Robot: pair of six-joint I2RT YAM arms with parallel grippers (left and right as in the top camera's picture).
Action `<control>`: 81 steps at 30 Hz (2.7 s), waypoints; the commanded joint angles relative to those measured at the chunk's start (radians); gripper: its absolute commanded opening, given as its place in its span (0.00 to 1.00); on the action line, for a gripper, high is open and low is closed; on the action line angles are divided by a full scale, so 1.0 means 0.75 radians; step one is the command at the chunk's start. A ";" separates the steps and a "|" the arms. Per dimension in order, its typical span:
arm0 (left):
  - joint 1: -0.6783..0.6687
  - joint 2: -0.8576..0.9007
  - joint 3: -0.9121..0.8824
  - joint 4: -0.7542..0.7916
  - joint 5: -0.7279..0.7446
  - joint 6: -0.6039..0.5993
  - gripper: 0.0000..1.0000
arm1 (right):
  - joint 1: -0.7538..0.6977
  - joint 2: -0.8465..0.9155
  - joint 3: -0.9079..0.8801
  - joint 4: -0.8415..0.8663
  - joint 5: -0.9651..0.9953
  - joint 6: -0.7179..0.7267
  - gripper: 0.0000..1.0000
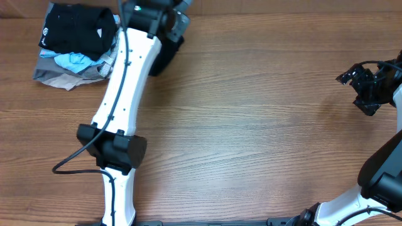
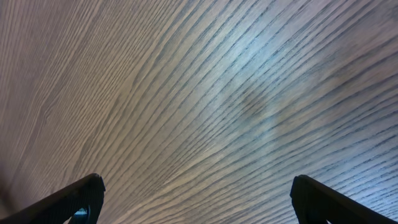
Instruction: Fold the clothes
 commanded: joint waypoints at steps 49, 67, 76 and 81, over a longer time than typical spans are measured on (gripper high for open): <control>0.812 0.162 -0.026 0.588 0.116 0.848 0.04 | 0.278 -0.009 0.024 0.030 -0.011 -0.004 0.99; 0.634 0.319 -0.031 0.332 0.806 0.487 1.00 | 0.278 -0.009 0.024 0.024 -0.012 -0.003 0.99; 0.564 0.285 0.057 0.402 0.806 -0.032 1.00 | 0.278 -0.009 0.082 0.014 -0.011 -0.117 1.00; 0.559 0.176 0.094 0.325 0.969 -0.214 1.00 | 0.280 -0.014 0.363 -0.218 0.010 -0.287 1.00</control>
